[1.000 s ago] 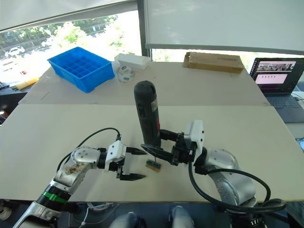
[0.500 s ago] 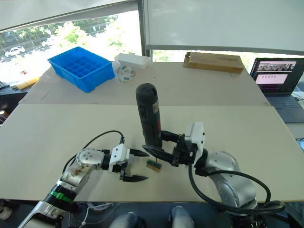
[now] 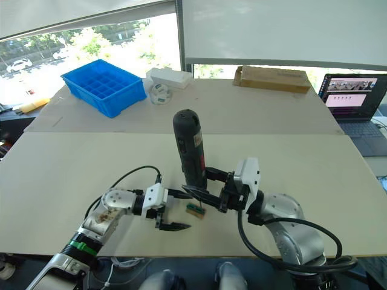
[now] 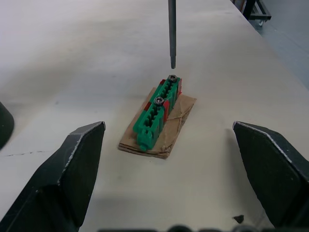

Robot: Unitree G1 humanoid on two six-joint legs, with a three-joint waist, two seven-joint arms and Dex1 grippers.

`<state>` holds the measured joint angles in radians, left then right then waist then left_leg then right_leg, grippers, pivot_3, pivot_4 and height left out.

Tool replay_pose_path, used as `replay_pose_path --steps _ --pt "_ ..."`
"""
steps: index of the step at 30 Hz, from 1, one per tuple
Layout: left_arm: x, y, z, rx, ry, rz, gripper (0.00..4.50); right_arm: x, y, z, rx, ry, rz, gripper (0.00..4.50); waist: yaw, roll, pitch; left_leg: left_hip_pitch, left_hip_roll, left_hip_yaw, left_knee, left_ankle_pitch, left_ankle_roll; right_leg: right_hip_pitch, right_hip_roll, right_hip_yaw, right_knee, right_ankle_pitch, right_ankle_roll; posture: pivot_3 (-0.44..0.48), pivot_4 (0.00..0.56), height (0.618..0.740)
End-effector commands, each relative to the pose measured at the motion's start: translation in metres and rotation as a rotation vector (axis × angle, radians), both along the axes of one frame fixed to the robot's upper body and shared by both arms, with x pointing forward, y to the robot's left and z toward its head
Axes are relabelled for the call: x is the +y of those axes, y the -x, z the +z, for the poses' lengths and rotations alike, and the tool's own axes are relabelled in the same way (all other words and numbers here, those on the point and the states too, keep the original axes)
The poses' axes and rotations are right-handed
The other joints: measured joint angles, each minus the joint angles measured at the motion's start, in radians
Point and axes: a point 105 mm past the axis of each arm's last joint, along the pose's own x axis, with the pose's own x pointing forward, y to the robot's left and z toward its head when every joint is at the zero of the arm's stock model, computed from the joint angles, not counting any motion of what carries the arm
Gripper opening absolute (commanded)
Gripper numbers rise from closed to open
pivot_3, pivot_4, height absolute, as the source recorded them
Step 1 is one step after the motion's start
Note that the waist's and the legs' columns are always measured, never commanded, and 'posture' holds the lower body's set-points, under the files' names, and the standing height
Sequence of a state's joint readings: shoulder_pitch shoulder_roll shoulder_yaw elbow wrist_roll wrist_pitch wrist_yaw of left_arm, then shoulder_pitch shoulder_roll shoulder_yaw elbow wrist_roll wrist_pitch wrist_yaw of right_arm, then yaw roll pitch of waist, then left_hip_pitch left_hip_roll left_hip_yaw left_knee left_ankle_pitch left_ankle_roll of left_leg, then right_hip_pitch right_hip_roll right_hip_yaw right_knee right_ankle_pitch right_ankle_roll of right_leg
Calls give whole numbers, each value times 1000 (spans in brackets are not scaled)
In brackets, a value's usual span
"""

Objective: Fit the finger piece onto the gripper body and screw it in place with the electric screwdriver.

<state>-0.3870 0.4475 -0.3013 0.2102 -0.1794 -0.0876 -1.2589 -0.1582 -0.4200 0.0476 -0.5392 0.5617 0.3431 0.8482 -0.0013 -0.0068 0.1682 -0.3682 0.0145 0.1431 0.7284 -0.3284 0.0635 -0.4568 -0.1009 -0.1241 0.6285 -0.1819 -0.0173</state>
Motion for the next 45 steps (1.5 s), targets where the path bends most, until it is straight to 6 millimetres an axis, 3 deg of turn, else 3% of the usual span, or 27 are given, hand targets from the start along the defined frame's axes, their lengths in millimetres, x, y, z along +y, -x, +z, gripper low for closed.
replay_pose_path --steps 1,45 --pt "-5 0 6 -33 7 -26 4500 2 5 13 -79 -29 12 1919 0 0 0 0 0 0 0 0 0 0 0 0 0 0 0 0 150 738" --pt "-7 -3 12 -32 13 -23 4500 -1 -1 7 -67 -7 -5 1919 1 0 0 0 0 0 0 0 0 0 0 0 0 0 0 0 150 738"
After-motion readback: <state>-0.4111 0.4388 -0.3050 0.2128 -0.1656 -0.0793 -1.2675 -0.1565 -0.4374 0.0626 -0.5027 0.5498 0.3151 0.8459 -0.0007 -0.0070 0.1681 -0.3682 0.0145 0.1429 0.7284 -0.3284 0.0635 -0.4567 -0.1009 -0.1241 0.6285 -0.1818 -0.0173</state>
